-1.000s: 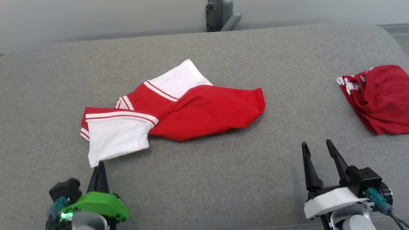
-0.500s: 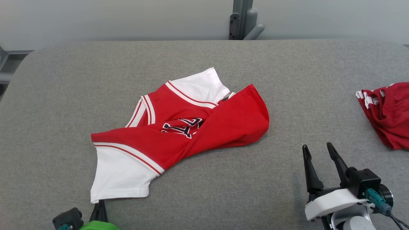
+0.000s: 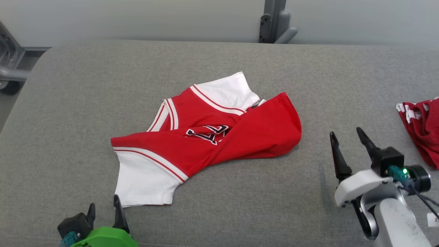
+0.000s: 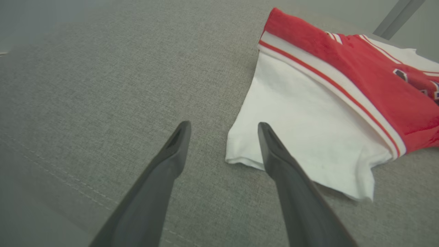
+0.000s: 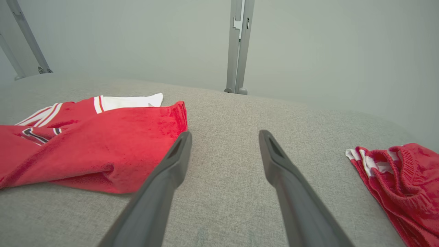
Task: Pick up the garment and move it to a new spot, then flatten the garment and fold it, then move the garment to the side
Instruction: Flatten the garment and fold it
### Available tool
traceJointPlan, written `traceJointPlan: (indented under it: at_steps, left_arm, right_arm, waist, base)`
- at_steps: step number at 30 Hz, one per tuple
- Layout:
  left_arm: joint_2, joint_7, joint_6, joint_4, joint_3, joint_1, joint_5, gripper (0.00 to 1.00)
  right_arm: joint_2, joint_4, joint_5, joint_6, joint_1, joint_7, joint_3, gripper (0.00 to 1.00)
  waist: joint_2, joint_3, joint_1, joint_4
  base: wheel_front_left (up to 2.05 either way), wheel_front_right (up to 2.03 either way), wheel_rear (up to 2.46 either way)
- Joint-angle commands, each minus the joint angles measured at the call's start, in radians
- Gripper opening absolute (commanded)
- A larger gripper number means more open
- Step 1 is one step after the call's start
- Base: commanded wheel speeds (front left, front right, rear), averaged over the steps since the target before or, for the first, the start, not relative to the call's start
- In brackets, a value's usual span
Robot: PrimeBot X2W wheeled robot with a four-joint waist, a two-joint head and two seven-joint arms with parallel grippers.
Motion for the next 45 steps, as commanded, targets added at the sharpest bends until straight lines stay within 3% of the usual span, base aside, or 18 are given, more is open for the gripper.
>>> traceJointPlan:
  at_steps: [1, 14, 23, 24, 25, 26, 27, 28, 33, 40, 45]
  left_arm:
    - [0.001, -0.010, -0.004, -0.010, -0.007, -0.020, 0.008, 1.00]
    - [-0.021, -0.046, -0.020, -0.101, -0.131, -0.080, 0.043, 1.00]
    - [-0.024, -0.053, -0.001, -0.119, -0.159, -0.072, 0.034, 1.00]
    - [-0.024, -0.053, 0.000, -0.121, -0.161, -0.070, 0.033, 1.00]
    - [-0.025, -0.054, 0.000, -0.122, -0.161, -0.069, 0.033, 1.00]
    - [-0.025, -0.054, 0.001, -0.124, -0.161, -0.068, 0.033, 1.00]
    - [-0.025, -0.054, 0.001, -0.125, -0.161, -0.067, 0.034, 1.00]
    - [-0.025, -0.054, 0.002, -0.126, -0.161, -0.066, 0.034, 1.00]
    - [-0.025, -0.053, 0.007, -0.132, -0.161, -0.073, 0.039, 1.00]
    - [-0.025, -0.053, 0.007, -0.143, -0.170, -0.087, 0.048, 1.00]
    - [-0.025, -0.053, 0.007, -0.148, -0.176, -0.082, 0.048, 1.00]
  right_arm:
    - [-0.019, 0.017, -0.004, -0.001, -0.033, 0.013, 0.002, 1.00]
    - [-0.174, 0.362, 0.236, -0.001, -0.333, 0.227, 0.147, 1.00]
    - [-0.233, 0.509, 0.464, -0.001, -0.402, 0.319, 0.239, 1.00]
    - [-0.240, 0.516, 0.490, -0.001, -0.405, 0.326, 0.249, 0.87]
    - [-0.247, 0.521, 0.511, -0.001, -0.408, 0.333, 0.260, 0.47]
    - [-0.251, 0.523, 0.533, -0.001, -0.410, 0.336, 0.269, 0.37]
    - [-0.256, 0.524, 0.552, -0.001, -0.413, 0.336, 0.281, 0.15]
    - [-0.261, 0.522, 0.565, -0.001, -0.416, 0.332, 0.294, 0.00]
    - [-0.306, 0.506, 0.562, -0.001, -0.445, 0.252, 0.346, 0.00]
    - [-0.363, 0.530, 0.444, -0.001, -0.546, -0.005, 0.400, 0.00]
    - [-0.391, 0.483, 0.355, -0.001, -0.555, -0.075, 0.466, 0.00]
  waist:
    - [0.0000, 0.003, 0.0000, 0.037]
    - [0.0000, 0.040, 0.0000, 0.207]
    - [0.0000, 0.073, 0.0000, 0.274]
    - [0.0000, 0.074, 0.0000, 0.276]
    - [0.0000, 0.076, 0.0000, 0.277]
    - [0.0000, 0.077, 0.0000, 0.278]
    - [0.0000, 0.078, 0.0000, 0.278]
    - [0.0000, 0.079, 0.0000, 0.277]
    - [0.0000, 0.084, 0.0000, 0.266]
    - [0.0000, 0.092, 0.0000, 0.232]
    - [0.0000, 0.093, 0.0000, 0.201]
  base:
    - [0.00, 0.00, 0.00]
    - [0.00, 0.00, 0.00]
    - [0.00, 0.00, 0.00]
    - [0.00, 0.00, 0.00]
    - [0.00, 0.00, 0.00]
    - [0.00, 0.00, 0.00]
    - [0.00, 0.00, 0.00]
    - [0.00, 0.00, 0.00]
    - [0.00, 0.00, 0.00]
    - [0.00, 0.00, 0.00]
    - [0.00, 0.00, 0.00]
